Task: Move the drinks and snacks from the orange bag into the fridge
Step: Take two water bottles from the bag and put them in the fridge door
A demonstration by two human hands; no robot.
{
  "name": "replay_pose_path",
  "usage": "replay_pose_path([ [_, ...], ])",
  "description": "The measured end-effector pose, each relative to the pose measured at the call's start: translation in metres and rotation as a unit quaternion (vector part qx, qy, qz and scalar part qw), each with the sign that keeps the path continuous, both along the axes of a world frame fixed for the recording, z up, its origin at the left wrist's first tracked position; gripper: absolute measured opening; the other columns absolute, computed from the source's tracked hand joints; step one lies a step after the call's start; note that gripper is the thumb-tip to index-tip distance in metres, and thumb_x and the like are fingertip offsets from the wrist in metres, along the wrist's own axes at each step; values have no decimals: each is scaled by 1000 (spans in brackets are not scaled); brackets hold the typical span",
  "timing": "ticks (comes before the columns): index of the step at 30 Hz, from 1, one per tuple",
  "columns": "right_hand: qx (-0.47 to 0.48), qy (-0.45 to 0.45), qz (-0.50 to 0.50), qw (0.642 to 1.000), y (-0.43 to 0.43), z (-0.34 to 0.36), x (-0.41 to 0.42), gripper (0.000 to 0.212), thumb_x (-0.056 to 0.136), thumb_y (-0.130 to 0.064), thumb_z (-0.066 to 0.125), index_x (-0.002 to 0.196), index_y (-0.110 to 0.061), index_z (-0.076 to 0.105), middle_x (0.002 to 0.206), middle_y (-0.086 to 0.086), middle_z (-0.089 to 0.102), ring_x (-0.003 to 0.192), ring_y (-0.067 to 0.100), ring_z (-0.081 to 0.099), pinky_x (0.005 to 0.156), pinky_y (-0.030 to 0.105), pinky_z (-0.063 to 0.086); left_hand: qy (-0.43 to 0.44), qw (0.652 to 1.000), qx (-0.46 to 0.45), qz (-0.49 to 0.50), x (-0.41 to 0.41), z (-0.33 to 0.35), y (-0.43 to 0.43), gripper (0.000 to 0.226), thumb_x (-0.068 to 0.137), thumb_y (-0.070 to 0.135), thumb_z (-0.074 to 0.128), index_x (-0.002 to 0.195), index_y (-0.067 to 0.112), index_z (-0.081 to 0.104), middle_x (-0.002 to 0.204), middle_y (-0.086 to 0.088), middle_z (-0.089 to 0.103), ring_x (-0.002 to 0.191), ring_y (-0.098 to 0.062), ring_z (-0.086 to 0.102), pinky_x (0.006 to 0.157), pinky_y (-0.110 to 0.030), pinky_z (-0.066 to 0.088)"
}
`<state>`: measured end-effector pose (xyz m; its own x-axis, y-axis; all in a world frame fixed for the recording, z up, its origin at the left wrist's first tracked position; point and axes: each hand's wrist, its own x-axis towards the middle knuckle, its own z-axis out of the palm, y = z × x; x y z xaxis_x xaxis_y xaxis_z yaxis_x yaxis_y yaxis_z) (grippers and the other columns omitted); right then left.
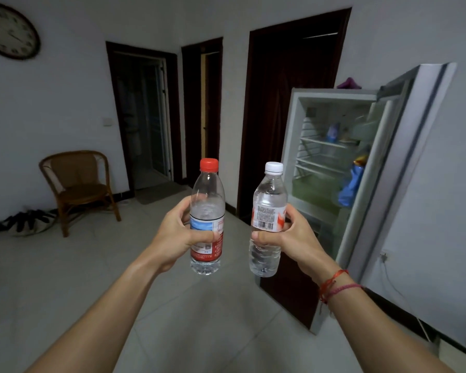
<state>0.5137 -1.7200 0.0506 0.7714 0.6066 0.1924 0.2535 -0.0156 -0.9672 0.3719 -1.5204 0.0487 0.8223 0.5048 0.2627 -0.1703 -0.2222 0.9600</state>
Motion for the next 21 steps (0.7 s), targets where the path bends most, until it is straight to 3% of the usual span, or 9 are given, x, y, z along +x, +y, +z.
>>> replay_pose_path([
  [5,-9,1,-9,1000,56,-11,62,59,67,4,88,115,-13,60,103,7,75,89,15,75,69,16,55,2,1000,-11,-16,71,-12,63,74,66,-12,80,124,28,56,104,9,72,94,-7,70,67,-22,57],
  [11,-24,3,-26,999,138,-22,147,60,67,1,88,117,-16,60,103,2,76,89,12,75,69,16,56,4,999,-8,-44,168,-22,155,74,68,-9,79,126,28,54,111,5,69,98,-13,69,69,-26,58],
  [15,-34,5,-46,998,198,-20,209,63,66,4,88,118,-16,59,101,4,77,88,14,75,69,20,57,12,997,-9,-78,239,-22,215,69,67,-8,81,120,29,56,103,11,73,96,-6,70,70,-24,59],
  [21,-44,2,-76,996,259,-17,291,64,65,4,88,117,-19,60,100,2,77,88,13,75,77,27,58,16,995,-2,-100,332,-17,286,71,65,-2,83,124,28,54,109,9,71,99,-4,69,71,-20,57],
])
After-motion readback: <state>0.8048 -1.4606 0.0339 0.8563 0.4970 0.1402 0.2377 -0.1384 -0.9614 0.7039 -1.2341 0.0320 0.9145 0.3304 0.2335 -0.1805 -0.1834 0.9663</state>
